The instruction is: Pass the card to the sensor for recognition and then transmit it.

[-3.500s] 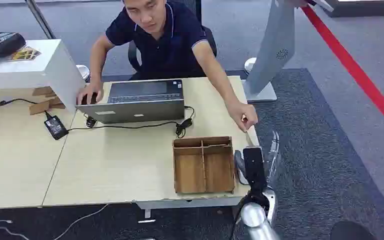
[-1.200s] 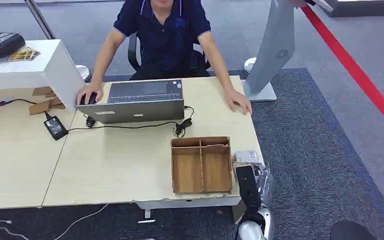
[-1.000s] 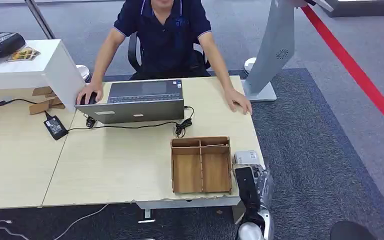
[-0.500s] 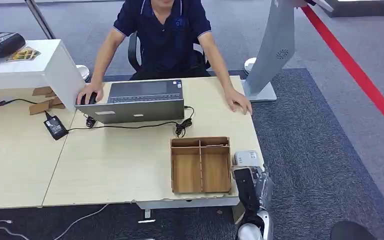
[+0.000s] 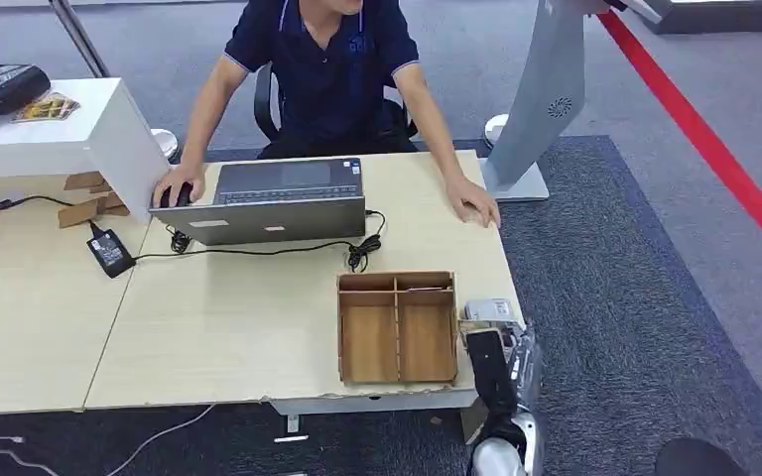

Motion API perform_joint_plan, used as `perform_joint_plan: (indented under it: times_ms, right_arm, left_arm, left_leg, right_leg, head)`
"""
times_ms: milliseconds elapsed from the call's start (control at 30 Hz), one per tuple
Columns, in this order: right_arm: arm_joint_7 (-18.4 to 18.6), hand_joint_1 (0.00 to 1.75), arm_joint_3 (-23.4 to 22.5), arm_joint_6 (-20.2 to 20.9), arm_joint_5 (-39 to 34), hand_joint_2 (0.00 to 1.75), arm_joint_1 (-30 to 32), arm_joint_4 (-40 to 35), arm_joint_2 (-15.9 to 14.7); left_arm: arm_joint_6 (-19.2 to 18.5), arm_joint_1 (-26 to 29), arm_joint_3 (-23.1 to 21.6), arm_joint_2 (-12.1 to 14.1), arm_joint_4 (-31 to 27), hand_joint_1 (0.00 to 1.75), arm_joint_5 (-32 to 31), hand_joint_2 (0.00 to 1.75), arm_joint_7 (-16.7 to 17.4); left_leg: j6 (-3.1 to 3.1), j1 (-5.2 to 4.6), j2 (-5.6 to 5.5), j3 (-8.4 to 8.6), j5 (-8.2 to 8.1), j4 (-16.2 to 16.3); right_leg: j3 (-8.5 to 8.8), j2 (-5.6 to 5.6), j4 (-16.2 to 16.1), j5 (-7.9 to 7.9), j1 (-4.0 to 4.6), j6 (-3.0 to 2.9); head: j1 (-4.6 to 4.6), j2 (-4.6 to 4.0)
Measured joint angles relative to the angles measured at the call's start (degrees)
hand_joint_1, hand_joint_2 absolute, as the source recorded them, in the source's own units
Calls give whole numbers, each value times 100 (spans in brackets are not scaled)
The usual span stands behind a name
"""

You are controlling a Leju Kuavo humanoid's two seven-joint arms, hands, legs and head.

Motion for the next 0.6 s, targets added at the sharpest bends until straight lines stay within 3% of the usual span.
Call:
perform_joint_plan:
  times_ms: [167, 600]
  right_arm:
    - [219, 175, -15, -2, 118, 175, -48, -596, -18]
    - [210, 175, -55, 0, 221, 175, -113, -1373, -24]
  left_arm:
    - [-24, 3, 0, 0, 0, 0, -50, 0, 0]
    - [-85, 3, 0, 0, 0, 0, -162, 0, -7]
  left_leg:
    - [0, 0, 0, 0, 0, 0]
    - [0, 0, 0, 0, 0, 0]
  right_leg:
    - [0, 0, 0, 0, 0, 0]
    - [0, 0, 0, 0, 0, 0]
  head:
    - [0, 0]
    - [0, 0]
